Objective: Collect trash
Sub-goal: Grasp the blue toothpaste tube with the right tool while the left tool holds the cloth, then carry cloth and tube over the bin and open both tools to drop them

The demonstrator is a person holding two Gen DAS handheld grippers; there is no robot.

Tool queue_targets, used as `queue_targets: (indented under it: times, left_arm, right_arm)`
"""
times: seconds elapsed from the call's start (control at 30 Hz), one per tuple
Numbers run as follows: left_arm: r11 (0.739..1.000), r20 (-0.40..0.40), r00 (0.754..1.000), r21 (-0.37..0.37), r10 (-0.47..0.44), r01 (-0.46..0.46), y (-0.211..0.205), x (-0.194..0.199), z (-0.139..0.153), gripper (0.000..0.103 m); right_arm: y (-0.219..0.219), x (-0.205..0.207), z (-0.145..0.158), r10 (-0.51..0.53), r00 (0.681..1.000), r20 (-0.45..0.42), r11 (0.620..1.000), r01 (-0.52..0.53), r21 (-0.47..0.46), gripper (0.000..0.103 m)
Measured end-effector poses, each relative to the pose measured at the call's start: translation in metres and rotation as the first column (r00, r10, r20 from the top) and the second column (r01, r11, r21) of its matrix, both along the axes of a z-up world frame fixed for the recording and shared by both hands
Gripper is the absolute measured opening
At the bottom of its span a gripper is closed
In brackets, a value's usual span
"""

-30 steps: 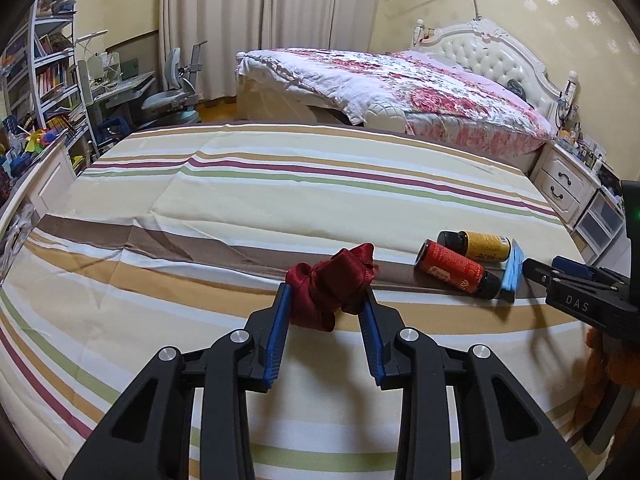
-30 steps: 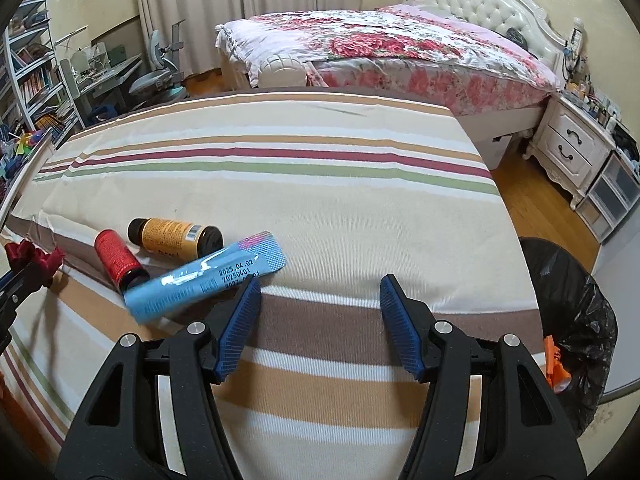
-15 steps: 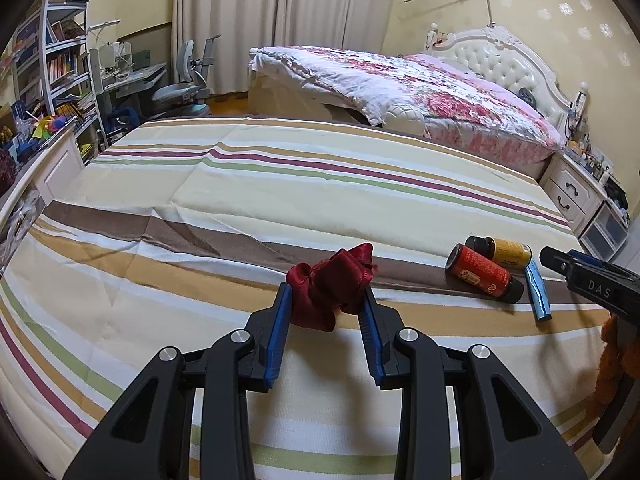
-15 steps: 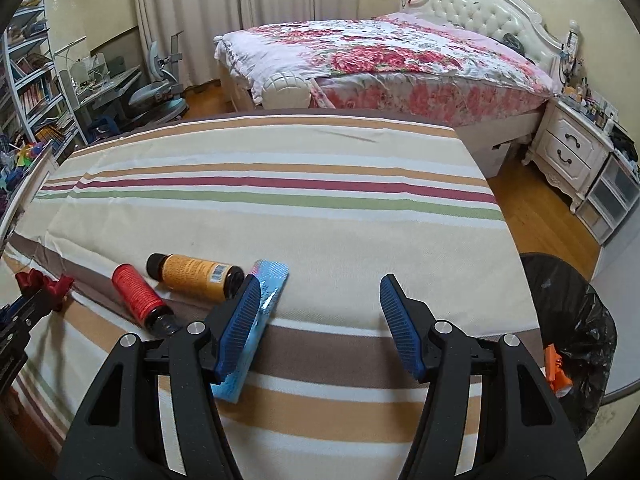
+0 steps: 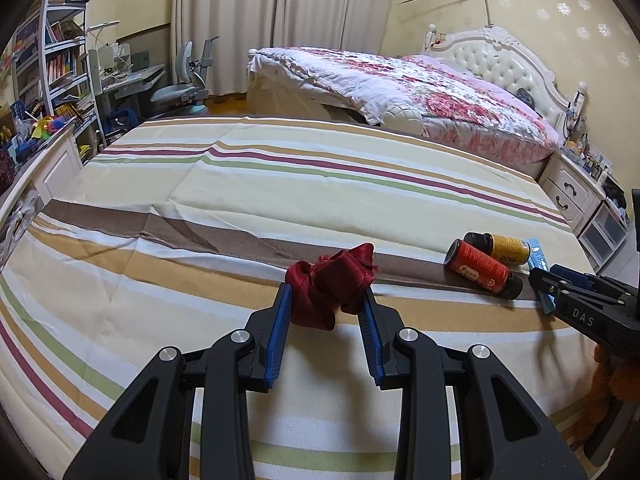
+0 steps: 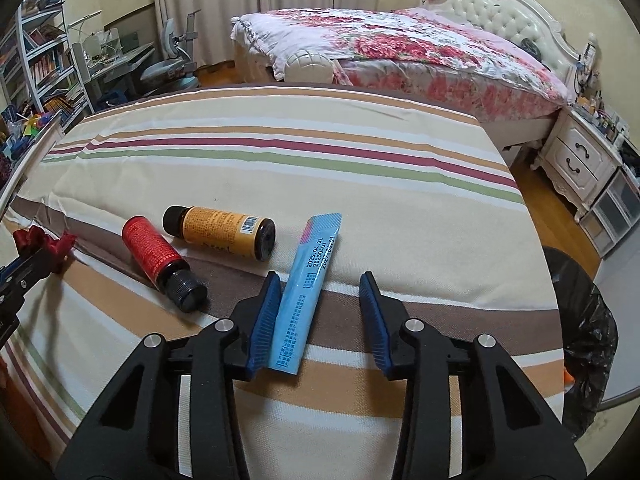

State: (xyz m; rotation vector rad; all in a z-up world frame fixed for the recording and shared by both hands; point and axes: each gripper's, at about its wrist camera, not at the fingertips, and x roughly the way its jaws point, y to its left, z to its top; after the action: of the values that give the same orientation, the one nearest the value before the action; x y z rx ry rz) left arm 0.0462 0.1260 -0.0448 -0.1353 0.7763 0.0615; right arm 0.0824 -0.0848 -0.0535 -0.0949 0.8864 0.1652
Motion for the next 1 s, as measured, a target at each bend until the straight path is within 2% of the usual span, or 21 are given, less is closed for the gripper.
queue_targets:
  times: [0.2,0.6,1.0]
  left_arm:
    - [1.000,0.001,1.000,0.000,0.001,-0.001,0.000,0.000,0.000,0.034]
    - [1.000,0.014,1.000,-0.017,-0.009,0.009,-0.003,-0.003,0.004,0.032]
    - [0.996,0.050,0.994,-0.008,-0.093,0.094,-0.042,-0.008,0.018,0.029]
  right_arm:
    - [-0.003,-0.002,-0.001,-0.004,1.000,0.007,1.000,0.004,-0.001,0.020]
    - [-0.022,-0.013,0.003,-0.039,0.999,0.031,0.999,0.039,0.022,0.019]
    - [-0.060,-0.028,0.013,-0.112,0.992,0.064,0.993,0.109,0.047,0.019]
